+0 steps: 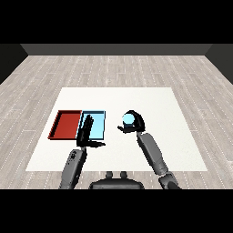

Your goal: Pick the blue can and put it in the blue box

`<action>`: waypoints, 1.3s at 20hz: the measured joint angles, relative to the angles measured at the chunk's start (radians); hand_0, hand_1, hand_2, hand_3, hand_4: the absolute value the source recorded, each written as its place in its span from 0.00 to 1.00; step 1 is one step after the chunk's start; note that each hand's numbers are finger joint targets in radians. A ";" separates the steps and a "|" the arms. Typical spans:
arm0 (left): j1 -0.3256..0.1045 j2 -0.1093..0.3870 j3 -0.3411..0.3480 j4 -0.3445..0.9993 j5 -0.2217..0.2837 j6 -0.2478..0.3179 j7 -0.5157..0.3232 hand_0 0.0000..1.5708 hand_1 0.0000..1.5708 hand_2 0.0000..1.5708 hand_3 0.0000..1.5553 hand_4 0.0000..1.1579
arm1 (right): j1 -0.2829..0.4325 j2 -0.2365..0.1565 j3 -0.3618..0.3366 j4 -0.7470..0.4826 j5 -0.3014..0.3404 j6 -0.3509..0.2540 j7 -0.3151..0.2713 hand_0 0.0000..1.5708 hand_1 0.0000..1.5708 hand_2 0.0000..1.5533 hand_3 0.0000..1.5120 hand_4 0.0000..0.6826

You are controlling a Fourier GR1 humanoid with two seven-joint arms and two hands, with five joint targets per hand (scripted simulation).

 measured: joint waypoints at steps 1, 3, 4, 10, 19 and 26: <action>-0.002 -0.001 -0.027 0.008 -0.001 0.023 -0.004 0.00 0.00 0.00 0.00 0.00 | 0.005 0.002 0.016 -0.009 -0.003 -0.014 0.000 0.91 0.91 0.93 0.94 0.96; -0.017 -0.001 -0.048 0.024 -0.001 0.036 -0.003 0.00 0.00 0.00 0.00 0.00 | -0.001 0.001 0.033 -0.018 -0.007 -0.027 0.001 0.91 0.91 0.92 0.93 0.95; -0.024 -0.002 -0.062 0.025 0.003 0.043 -0.002 0.00 0.00 0.00 0.00 0.00 | -0.005 0.002 0.051 -0.035 -0.010 -0.044 0.016 0.91 0.91 0.92 0.93 0.96; -0.099 -0.003 -0.146 0.112 0.010 0.126 -0.017 0.00 0.00 0.00 0.00 0.00 | -0.005 0.003 0.061 -0.060 -0.005 -0.044 0.030 0.91 0.91 0.93 0.93 0.97; -0.175 -0.001 -0.221 0.236 0.069 0.203 -0.028 0.00 0.00 0.00 0.00 0.00 | -0.005 0.007 0.105 -0.088 -0.011 -0.054 0.036 0.89 0.89 0.93 0.93 0.98; -0.218 -0.003 -0.275 0.335 0.117 0.236 -0.054 0.00 0.00 0.00 0.00 0.00 | -0.009 0.006 0.123 -0.095 -0.022 -0.048 0.025 0.89 0.89 0.94 0.94 1.00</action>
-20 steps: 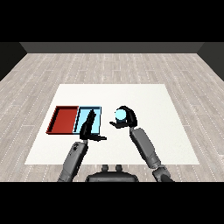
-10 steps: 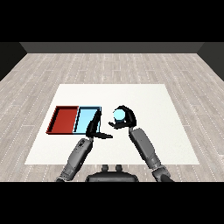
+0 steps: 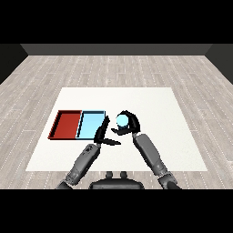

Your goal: Pick the blue can and put it in the blue box

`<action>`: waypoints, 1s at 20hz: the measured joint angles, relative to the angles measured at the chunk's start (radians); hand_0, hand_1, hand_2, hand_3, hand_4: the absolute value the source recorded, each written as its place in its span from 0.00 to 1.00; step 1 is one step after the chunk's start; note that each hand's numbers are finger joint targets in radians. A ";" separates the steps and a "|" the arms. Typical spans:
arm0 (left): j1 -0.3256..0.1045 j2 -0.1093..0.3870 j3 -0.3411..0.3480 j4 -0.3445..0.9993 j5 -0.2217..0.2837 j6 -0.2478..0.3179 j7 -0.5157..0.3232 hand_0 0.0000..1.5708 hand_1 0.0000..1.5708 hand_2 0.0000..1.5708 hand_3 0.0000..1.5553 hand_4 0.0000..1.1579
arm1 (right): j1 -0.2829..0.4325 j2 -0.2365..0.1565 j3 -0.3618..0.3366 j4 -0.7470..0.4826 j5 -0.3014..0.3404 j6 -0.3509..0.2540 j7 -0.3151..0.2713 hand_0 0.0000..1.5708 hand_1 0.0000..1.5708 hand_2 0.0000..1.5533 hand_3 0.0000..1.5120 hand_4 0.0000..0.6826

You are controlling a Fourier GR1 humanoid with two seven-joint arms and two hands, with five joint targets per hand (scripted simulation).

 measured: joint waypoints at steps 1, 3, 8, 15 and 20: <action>-0.011 0.000 -0.028 0.009 0.016 0.025 -0.003 0.00 0.00 0.00 0.00 0.00 | -0.010 0.000 0.014 0.010 -0.009 -0.005 -0.004 0.89 0.89 0.94 0.94 1.00; -0.028 0.000 -0.059 0.014 0.038 0.053 0.002 0.00 0.00 0.00 0.00 0.00 | -0.011 0.000 0.018 0.003 -0.014 -0.003 0.000 0.89 0.89 0.93 0.93 0.99; -0.083 0.001 -0.090 0.056 0.090 0.081 0.005 0.00 0.00 0.00 0.00 0.00 | 0.012 0.000 0.035 -0.030 0.006 0.002 0.011 0.89 0.89 0.92 0.92 0.96; -0.128 0.000 -0.112 0.108 0.130 0.085 -0.023 0.00 0.00 0.00 0.00 0.00 | -0.017 0.000 0.094 0.002 -0.018 -0.037 -0.013 0.91 0.91 0.92 0.92 0.91; -0.130 0.001 -0.124 0.073 0.130 0.096 0.007 0.00 0.00 0.00 0.00 0.00 | -0.047 0.000 0.168 0.022 -0.052 -0.100 -0.016 0.89 0.89 0.93 0.92 0.90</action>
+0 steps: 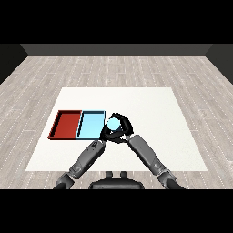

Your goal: Pick the blue can and put it in the blue box

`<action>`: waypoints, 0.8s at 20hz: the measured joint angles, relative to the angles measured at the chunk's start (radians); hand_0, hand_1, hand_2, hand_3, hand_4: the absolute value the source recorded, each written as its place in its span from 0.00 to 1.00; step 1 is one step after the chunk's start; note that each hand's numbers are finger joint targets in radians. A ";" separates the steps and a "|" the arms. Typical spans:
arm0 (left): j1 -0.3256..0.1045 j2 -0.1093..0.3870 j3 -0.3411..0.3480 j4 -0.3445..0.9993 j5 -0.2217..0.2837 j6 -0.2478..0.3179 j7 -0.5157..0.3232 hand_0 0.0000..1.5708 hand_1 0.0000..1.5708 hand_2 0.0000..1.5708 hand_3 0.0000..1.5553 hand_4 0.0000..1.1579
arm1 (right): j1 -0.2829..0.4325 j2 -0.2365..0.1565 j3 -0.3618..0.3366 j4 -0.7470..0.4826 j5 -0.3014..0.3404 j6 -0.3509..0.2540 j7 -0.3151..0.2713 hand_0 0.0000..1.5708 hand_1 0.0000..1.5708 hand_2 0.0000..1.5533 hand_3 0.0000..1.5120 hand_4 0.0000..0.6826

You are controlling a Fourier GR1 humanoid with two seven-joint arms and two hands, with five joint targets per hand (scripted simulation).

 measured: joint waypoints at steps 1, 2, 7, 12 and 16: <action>0.004 0.003 0.001 -0.012 0.002 0.001 0.003 0.00 0.00 0.00 0.00 0.00 | -0.016 -0.001 0.002 0.013 -0.001 -0.003 -0.001 0.89 0.89 0.93 0.92 0.91; 0.009 0.003 0.012 -0.007 -0.006 -0.016 -0.009 0.00 0.00 0.00 0.00 0.09 | -0.007 -0.001 0.008 0.000 0.010 -0.004 0.002 0.87 0.87 0.93 0.92 0.90; -0.004 0.018 -0.017 0.014 -0.089 0.064 -0.012 0.26 0.26 0.36 0.19 0.49 | -0.012 -0.008 0.055 -0.019 -0.006 -0.022 0.023 0.90 0.90 0.93 0.92 0.88; -0.039 0.028 -0.014 0.064 -0.176 0.116 0.006 0.29 0.29 0.38 0.00 0.16 | -0.032 -0.018 0.096 -0.011 -0.019 -0.043 0.018 0.93 0.93 0.94 0.92 0.87; -0.059 0.056 -0.034 0.060 -0.236 0.155 0.041 0.00 0.00 0.04 0.00 0.61 | -0.053 -0.024 0.108 -0.008 -0.020 -0.064 0.028 0.93 0.93 0.94 0.92 0.87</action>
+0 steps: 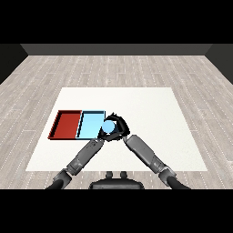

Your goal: Pick the blue can and put it in the blue box

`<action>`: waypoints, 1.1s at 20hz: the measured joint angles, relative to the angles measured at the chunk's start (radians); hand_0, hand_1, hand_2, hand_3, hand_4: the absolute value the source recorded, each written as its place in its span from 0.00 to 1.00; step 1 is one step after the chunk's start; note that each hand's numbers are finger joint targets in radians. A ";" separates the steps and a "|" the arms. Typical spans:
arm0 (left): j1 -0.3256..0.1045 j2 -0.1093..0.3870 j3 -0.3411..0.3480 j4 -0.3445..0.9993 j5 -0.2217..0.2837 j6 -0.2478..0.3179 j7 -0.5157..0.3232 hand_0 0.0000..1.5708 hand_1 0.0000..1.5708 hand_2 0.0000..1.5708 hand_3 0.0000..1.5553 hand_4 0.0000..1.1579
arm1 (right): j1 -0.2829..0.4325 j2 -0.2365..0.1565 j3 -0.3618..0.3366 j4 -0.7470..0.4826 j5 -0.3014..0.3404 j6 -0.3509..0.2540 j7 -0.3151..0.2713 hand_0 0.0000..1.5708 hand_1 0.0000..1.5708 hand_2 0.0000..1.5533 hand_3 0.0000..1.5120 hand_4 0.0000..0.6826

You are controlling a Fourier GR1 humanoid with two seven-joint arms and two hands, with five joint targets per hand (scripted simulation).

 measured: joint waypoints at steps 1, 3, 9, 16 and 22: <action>0.019 -0.003 0.004 -0.013 0.008 0.010 -0.006 0.29 0.29 0.41 0.22 0.62 | 0.001 -0.001 0.016 0.001 -0.012 -0.009 -0.013 0.93 0.93 0.94 0.92 0.88; 0.038 -0.014 0.014 -0.016 0.047 0.012 -0.044 0.65 0.65 0.66 0.58 0.60 | 0.008 -0.001 0.030 -0.007 -0.019 -0.009 -0.023 0.92 0.92 0.93 0.92 0.89; 0.047 -0.021 0.020 -0.015 0.096 0.041 -0.087 0.37 0.37 0.45 0.32 0.57 | -0.014 0.000 0.032 0.009 -0.053 -0.001 -0.026 0.92 0.92 0.94 0.92 0.87; 0.036 -0.026 0.028 -0.002 0.166 0.009 -0.071 0.91 0.91 0.86 0.67 0.57 | -0.009 -0.001 0.039 0.002 -0.065 -0.026 -0.034 0.84 0.84 0.91 0.91 0.75; 0.059 -0.039 0.037 -0.003 0.187 -0.001 -0.080 1.00 1.00 0.97 0.93 0.95 | 0.018 0.009 0.008 -0.028 -0.119 0.006 -0.003 0.00 0.00 0.00 0.00 0.00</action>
